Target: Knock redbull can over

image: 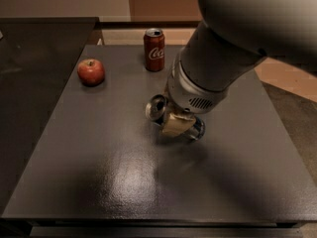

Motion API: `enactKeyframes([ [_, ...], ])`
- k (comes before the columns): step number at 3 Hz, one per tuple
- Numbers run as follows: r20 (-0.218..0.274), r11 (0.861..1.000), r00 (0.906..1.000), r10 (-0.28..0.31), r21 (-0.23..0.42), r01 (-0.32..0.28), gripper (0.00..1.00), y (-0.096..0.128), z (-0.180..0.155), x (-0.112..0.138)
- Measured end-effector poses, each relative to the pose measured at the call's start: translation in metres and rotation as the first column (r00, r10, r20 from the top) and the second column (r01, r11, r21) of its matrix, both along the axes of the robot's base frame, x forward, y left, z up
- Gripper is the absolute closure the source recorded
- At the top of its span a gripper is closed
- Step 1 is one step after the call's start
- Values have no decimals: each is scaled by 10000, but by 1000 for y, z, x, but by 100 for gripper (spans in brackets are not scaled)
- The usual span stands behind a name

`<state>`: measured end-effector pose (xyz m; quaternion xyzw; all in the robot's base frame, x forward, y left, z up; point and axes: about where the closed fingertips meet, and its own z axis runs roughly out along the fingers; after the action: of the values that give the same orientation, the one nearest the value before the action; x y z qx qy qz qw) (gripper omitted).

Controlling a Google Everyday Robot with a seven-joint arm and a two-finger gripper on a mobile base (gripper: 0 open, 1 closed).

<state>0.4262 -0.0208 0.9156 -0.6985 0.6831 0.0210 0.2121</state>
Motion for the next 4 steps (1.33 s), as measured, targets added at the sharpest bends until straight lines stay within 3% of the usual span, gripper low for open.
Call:
enactKeyframes([
  [1,436,9881,9987,-263,-1501,325,100,-10,-16,7],
  [2,777,9633,9964,-352,-2629,546,83,-15,-27,12],
  [3,1000,9367,9947,-218,-3458,553,59,-13,-39,14],
  [4,1043,9178,9945,-33,-3945,445,36,-9,-48,13],
])
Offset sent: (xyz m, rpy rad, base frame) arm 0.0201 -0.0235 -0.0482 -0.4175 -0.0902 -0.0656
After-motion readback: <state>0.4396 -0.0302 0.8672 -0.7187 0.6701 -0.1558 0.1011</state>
